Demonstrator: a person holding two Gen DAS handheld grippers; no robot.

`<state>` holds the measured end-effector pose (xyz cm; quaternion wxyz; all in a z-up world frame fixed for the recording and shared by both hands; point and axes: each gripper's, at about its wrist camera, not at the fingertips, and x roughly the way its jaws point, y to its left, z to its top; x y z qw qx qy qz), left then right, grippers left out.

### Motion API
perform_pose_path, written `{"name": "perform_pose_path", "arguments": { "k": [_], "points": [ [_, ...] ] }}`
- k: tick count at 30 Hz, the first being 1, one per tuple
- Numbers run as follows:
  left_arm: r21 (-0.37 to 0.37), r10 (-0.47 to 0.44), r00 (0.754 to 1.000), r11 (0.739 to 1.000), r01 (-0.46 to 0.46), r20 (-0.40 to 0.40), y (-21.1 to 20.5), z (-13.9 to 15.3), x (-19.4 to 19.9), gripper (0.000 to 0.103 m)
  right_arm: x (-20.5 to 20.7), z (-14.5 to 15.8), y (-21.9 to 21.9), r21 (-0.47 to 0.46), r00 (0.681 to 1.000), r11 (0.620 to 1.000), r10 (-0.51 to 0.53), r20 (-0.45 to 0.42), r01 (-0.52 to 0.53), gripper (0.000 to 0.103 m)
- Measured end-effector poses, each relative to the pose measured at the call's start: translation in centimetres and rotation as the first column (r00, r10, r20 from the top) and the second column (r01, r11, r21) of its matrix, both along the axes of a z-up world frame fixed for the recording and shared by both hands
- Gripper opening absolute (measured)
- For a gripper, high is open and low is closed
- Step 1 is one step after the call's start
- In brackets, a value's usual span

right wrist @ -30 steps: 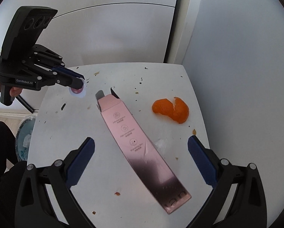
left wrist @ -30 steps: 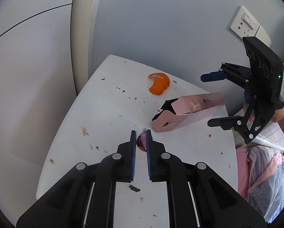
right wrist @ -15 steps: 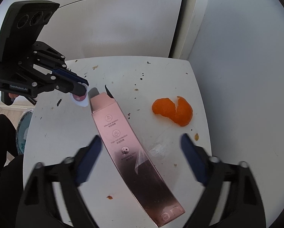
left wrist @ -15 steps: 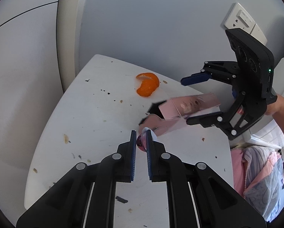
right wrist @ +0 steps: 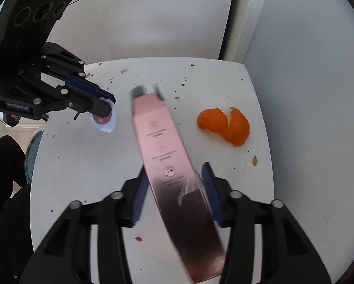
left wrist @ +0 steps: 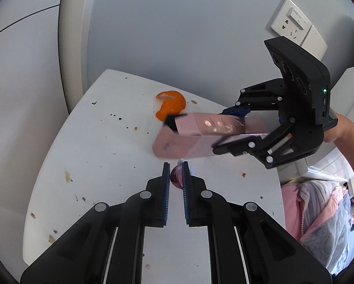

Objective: Collect trash
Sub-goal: 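Grasp the pink cardboard box with the right gripper while the left gripper holds the cup, then carry the pink box with the right gripper while the left gripper carries the cup to the bin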

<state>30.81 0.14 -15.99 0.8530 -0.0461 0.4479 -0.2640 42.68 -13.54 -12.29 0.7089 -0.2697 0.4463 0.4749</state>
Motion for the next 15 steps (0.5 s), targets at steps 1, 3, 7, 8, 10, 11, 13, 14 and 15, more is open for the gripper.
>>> {"name": "perform_pose_path", "arguments": {
  "k": [1,3,7,8,10,11,13,14,15],
  "points": [
    [0.0,0.0,1.0,1.0,0.0,0.001,0.0,0.0,0.0,0.009,0.0,0.0,-0.1,0.004,1.0,1.0,-0.004,-0.004,0.004,0.035],
    [0.0,0.0,1.0,1.0,0.0,0.002,-0.1,0.1,0.0,0.009,0.1,0.0,-0.2,0.011,1.0,1.0,-0.012,-0.011,0.012,0.033],
    [0.002,0.003,1.0,1.0,-0.003,0.008,-0.1,0.6,-0.3,0.009,0.1,0.5,-0.7,0.041,0.999,0.998,-0.038,-0.02,0.039,0.032],
    [0.003,0.004,1.0,1.0,-0.004,0.009,-0.1,0.7,-0.4,0.009,0.1,0.7,-0.8,0.052,0.999,0.998,-0.044,-0.023,0.045,0.032],
    [0.003,0.01,1.0,1.0,-0.01,0.017,0.0,1.2,-0.7,0.009,0.1,1.4,-1.1,0.072,0.998,0.996,-0.056,-0.022,0.058,0.032],
    [0.003,0.011,1.0,1.0,-0.011,0.02,0.0,1.5,-0.9,0.009,0.0,1.8,-1.2,0.08,0.998,0.995,-0.06,-0.023,0.062,0.032],
    [0.006,0.014,0.999,1.0,-0.014,0.031,0.0,2.2,-1.4,0.009,-0.3,2.7,-1.6,0.1,0.997,0.992,-0.072,-0.018,0.073,0.032],
    [0.007,0.017,0.999,1.0,-0.017,0.036,0.1,2.5,-1.7,0.009,-0.5,3.1,-1.6,0.106,0.997,0.992,-0.074,-0.014,0.075,0.032],
    [0.009,0.02,0.999,1.0,-0.021,0.042,0.1,2.8,-1.9,0.009,-0.8,3.5,-1.7,0.112,0.997,0.991,-0.074,-0.007,0.074,0.032]
  ]
}}
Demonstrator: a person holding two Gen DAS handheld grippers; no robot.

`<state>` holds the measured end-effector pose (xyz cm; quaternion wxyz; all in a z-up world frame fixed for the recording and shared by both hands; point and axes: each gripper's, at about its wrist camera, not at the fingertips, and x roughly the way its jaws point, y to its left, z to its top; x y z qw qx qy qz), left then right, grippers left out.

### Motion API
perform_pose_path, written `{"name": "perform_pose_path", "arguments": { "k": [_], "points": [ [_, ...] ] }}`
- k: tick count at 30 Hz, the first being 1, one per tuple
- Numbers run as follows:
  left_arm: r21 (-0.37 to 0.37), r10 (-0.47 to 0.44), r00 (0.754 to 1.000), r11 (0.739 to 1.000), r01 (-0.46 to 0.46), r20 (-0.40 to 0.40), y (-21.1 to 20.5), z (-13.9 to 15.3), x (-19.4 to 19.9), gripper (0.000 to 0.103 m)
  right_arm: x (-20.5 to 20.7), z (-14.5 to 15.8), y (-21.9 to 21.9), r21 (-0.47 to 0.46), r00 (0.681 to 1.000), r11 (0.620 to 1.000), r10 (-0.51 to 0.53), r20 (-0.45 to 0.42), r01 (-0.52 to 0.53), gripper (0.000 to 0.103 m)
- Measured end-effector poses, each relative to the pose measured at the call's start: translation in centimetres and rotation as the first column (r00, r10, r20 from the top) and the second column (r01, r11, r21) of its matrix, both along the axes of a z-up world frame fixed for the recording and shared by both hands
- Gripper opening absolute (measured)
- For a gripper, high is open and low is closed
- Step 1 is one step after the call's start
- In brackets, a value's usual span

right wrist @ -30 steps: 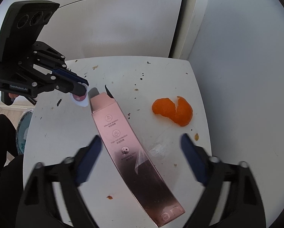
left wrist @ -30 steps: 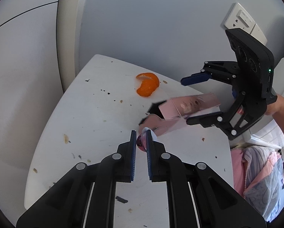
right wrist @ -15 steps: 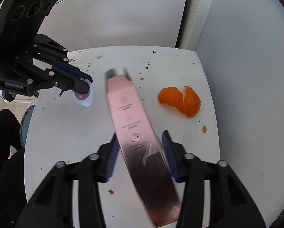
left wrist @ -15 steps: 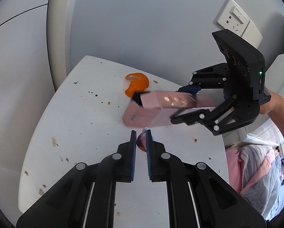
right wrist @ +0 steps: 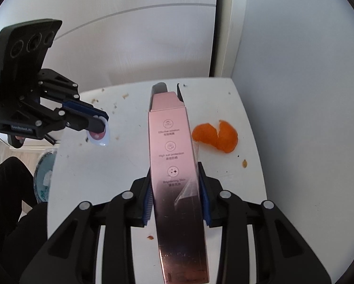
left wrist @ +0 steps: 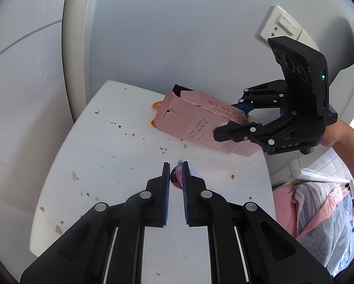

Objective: Collect trash
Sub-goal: 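Carry the pink box with the right gripper while the left gripper carries the cup to the bin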

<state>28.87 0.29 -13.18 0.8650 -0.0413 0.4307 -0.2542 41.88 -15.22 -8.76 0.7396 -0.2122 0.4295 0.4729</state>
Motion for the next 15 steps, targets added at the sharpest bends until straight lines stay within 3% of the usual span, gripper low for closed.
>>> {"name": "perform_pose_path", "arguments": {
  "k": [15],
  "points": [
    [0.051,0.106,0.992,0.993,-0.11,0.074,4.5,5.0,-8.8,0.009,-7.7,4.1,4.5,0.084,0.994,0.991,0.099,0.048,-0.103,0.032]
  ]
}}
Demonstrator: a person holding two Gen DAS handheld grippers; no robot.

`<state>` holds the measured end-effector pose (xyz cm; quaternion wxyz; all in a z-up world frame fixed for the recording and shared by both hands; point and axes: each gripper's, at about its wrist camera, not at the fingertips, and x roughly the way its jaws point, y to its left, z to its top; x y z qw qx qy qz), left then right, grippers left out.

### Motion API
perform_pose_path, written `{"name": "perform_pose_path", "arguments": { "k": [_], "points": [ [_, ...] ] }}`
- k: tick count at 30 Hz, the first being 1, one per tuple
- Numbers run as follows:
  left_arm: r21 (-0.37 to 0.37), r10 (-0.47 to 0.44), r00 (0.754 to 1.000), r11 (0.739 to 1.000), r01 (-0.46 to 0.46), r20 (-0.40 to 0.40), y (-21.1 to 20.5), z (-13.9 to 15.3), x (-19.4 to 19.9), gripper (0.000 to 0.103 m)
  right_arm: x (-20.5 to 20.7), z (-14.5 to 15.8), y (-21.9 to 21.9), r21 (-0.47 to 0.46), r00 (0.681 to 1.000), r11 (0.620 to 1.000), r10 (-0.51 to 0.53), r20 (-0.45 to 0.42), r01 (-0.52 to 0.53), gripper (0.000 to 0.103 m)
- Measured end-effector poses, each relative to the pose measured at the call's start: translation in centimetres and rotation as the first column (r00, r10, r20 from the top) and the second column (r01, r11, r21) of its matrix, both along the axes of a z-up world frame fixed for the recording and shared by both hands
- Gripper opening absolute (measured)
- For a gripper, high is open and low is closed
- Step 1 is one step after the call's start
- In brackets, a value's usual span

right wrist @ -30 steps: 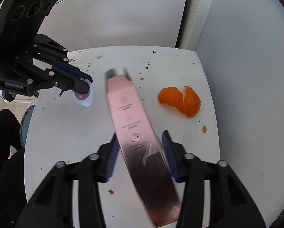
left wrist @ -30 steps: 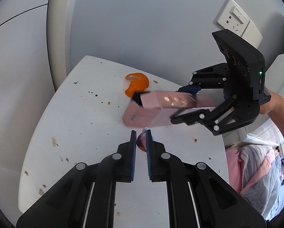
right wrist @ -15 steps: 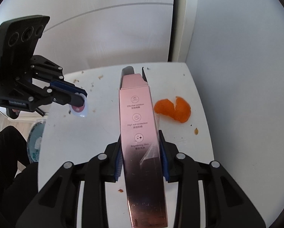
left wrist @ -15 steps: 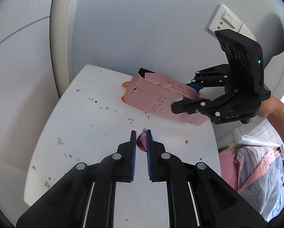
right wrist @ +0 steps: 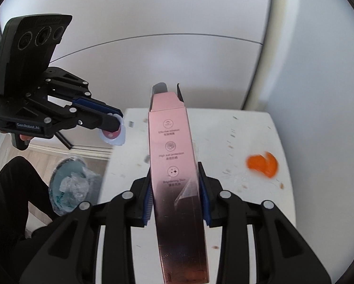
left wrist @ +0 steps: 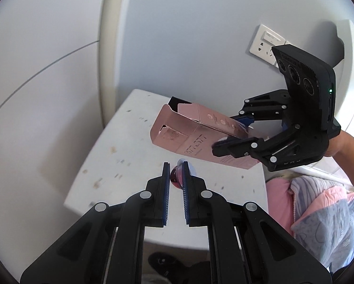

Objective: Collect trash
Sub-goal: 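Carry the pink box with the right gripper while the left gripper carries the cup to the bin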

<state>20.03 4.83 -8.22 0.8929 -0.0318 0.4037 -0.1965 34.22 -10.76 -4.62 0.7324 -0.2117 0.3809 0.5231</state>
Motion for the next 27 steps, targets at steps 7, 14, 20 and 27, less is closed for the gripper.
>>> {"name": "perform_pose_path", "arguments": {
  "k": [7,14,20,27],
  "points": [
    [0.011,0.081,0.996,0.997,-0.081,0.026,3.5,1.3,-5.3,0.009,-4.5,1.4,4.5,0.019,0.997,0.996,0.082,0.015,-0.082,0.032],
    [0.007,0.177,0.984,0.984,-0.177,0.023,7.7,0.5,-11.0,0.009,-9.2,1.0,8.9,0.038,0.987,0.986,0.161,-0.015,-0.16,0.032],
    [0.015,0.248,0.969,0.969,-0.247,-0.02,10.8,-2.2,-16.3,0.009,-13.7,-1.6,12.6,0.044,0.97,0.974,0.227,-0.086,-0.224,0.032],
    [0.026,0.326,0.941,0.945,-0.325,-0.094,13.5,-6.2,-21.7,0.009,-17.9,-5.9,16.5,0.006,0.945,0.961,0.273,-0.18,-0.276,0.032]
  ]
}}
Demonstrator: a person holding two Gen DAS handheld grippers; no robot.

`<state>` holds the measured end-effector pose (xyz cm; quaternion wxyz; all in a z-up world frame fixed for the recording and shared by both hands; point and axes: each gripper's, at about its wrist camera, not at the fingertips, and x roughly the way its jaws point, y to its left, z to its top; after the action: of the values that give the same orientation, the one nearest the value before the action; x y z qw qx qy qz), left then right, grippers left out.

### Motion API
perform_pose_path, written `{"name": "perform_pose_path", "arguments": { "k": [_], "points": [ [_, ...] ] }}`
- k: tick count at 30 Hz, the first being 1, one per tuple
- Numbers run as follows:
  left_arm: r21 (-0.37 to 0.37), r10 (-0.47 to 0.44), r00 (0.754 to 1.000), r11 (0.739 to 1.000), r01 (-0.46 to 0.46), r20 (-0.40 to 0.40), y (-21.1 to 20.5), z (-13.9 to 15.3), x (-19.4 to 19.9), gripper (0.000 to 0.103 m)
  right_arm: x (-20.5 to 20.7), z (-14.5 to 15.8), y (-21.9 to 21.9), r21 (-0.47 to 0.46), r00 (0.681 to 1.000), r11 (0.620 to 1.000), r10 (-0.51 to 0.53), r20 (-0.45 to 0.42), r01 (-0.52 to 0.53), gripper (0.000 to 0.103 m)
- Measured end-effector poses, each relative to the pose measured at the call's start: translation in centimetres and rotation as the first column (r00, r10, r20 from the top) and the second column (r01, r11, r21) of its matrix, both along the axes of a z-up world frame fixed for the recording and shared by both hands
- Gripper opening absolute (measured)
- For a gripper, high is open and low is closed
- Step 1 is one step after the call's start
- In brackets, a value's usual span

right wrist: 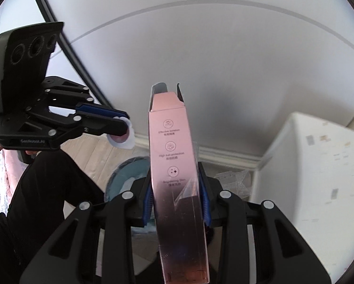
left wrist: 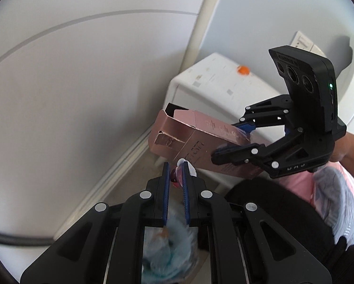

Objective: Collect trash
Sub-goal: 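Carry the pink box with the right gripper while the left gripper carries the cup to the bin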

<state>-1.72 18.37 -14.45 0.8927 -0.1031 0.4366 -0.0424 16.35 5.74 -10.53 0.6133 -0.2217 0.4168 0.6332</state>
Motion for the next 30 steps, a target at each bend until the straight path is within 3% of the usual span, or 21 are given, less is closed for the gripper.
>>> {"name": "perform_pose_path", "arguments": {
  "k": [12,25,30],
  "points": [
    [-0.039,0.093,0.989,0.994,-0.098,-0.111,2.0,-6.4,-6.6,0.009,-4.7,-6.2,4.4,-0.092,0.992,0.993,0.062,-0.111,-0.073,0.032],
    [-0.079,0.181,0.967,0.977,-0.198,-0.181,3.3,-11.4,-10.6,0.009,-7.1,-14.1,8.0,-0.182,0.97,0.983,-0.011,-0.241,-0.034,0.032],
    [-0.103,0.217,0.949,0.964,-0.245,-0.228,3.4,-13.8,-12.0,0.009,-6.9,-16.6,8.3,-0.225,0.966,0.974,-0.044,-0.254,-0.015,0.032]
  ]
}}
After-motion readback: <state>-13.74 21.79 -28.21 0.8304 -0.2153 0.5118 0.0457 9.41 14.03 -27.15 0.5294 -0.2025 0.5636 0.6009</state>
